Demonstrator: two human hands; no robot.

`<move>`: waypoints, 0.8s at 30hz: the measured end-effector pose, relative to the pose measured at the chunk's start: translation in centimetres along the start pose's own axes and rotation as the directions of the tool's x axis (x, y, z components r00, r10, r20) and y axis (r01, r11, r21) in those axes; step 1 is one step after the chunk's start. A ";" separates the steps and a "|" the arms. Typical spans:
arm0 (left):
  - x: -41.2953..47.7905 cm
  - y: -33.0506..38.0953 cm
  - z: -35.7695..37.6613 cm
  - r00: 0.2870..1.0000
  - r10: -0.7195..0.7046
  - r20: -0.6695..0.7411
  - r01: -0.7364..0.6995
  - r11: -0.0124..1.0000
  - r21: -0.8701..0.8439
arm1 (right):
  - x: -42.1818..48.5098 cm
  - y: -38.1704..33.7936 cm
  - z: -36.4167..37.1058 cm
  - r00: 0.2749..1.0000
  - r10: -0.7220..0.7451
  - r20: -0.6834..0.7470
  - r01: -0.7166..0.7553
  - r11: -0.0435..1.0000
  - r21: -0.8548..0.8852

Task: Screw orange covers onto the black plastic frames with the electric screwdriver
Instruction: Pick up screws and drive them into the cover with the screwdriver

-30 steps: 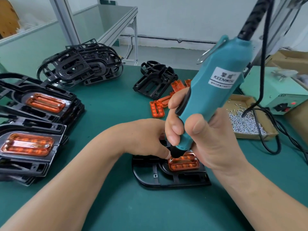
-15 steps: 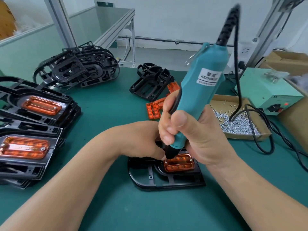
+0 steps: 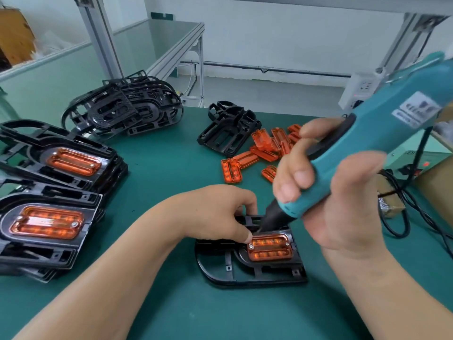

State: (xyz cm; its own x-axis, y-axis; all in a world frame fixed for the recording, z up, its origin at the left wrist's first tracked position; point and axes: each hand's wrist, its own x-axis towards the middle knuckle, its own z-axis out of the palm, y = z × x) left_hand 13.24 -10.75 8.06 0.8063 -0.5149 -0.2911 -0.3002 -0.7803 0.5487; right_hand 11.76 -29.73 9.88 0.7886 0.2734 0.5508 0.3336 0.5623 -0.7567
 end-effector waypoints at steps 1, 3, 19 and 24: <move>0.0 -0.1 0.0 1.000 0.006 -0.012 -0.006 1.000 0.006 | 0.0 -0.2 -0.6 0.998 0.006 -0.068 -0.006 1.000 0.000; 0.1 -0.3 -0.2 0.999 0.025 -0.038 -0.024 0.999 0.026 | 0.0 -0.6 -2.1 0.975 0.046 -0.216 -0.045 0.999 0.007; -1.7 2.5 2.0 0.985 0.145 0.097 -0.171 0.915 0.364 | -0.2 -0.1 -8.0 0.739 0.510 -0.440 -0.532 0.843 0.084; -2.3 3.4 1.8 0.984 0.180 0.008 -0.167 0.895 0.414 | 0.0 0.0 -8.3 0.735 0.522 -0.432 -0.591 0.806 -0.030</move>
State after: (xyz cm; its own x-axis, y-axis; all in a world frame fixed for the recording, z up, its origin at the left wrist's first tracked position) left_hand 9.50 -12.87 9.20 0.7351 -0.6495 -0.1943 -0.6142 -0.7593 0.2149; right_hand 15.99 -36.18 6.94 0.9772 0.1575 -0.1426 -0.1813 0.2682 -0.9462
